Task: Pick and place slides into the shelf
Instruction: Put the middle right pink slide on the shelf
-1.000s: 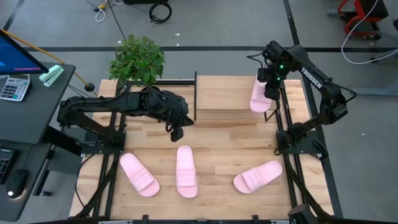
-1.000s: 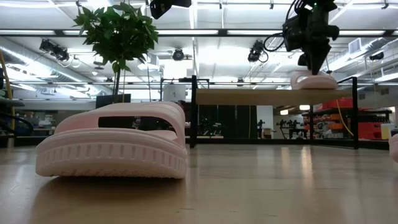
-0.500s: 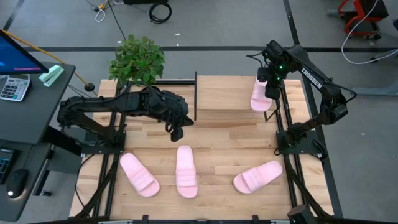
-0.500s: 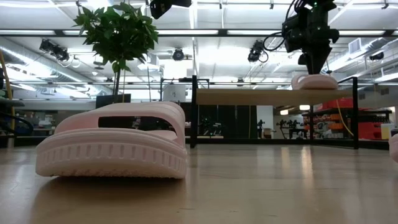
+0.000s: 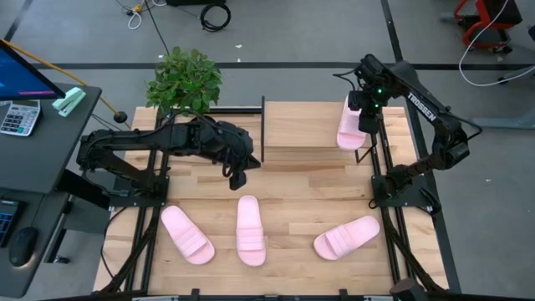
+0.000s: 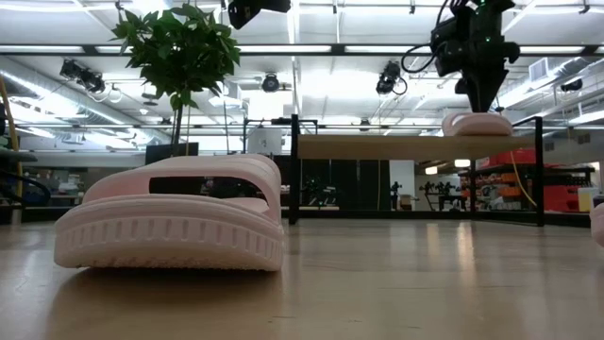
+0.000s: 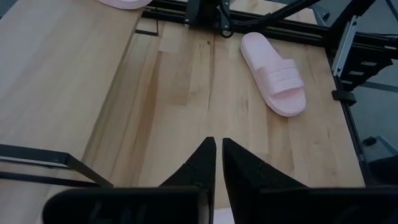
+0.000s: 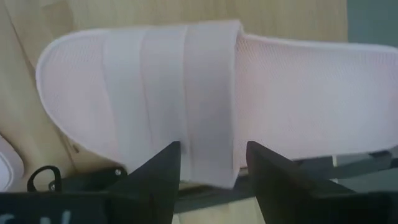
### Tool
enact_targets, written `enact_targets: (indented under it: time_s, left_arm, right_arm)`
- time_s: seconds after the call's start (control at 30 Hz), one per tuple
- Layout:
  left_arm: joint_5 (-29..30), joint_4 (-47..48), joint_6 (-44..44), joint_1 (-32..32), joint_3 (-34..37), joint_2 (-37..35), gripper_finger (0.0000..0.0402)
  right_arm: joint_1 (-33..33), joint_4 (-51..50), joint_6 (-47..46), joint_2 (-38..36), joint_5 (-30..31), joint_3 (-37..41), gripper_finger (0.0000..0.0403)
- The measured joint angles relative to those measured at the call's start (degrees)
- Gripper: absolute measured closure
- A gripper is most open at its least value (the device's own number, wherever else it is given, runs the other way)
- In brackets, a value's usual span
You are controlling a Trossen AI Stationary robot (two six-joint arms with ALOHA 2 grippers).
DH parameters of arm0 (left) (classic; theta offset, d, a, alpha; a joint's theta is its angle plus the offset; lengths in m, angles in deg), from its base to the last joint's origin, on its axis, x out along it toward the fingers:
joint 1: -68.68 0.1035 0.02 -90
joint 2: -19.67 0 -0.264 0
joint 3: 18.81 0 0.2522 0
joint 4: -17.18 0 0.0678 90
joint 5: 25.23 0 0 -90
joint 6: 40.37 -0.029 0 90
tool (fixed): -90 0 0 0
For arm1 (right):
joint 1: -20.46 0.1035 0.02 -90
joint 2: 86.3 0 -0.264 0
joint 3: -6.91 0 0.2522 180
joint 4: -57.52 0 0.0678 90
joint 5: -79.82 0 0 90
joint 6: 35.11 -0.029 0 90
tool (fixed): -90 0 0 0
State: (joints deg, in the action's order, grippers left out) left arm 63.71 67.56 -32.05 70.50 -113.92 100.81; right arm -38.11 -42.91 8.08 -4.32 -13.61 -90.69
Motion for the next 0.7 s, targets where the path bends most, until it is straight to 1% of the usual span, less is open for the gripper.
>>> enact_targets:
  time_s: [0.2, 0.37, 0.53, 0.63, 0.7]
  left_arm:
    - [0.00, 0.00, -0.06, 0.27, 0.00, 0.00, 0.0373]
    - [-0.01, -0.02, -0.58, 0.27, 0.00, 0.00, 0.0366]
    - [0.00, -0.02, -0.66, 0.27, 0.00, 0.02, 0.0363]
    - [0.74, -0.02, -0.67, 0.25, 0.00, 0.02, 0.0366]
    - [2.32, -0.01, -1.26, 0.27, -0.01, 0.02, 0.0369]
  right_arm:
    - [1.01, -0.06, -2.46, -1.85, -0.11, 0.00, 0.0213]
    - [4.32, -0.06, -2.64, -4.10, -0.25, 0.00, 0.0213]
    - [11.21, -0.55, -9.90, -6.69, -2.93, 0.00, 0.0213]
    - [17.66, -0.97, -12.47, -8.64, -2.96, 0.00, 0.0212]
    - [22.41, -0.95, -14.24, -10.06, -1.57, 0.00, 0.0211]
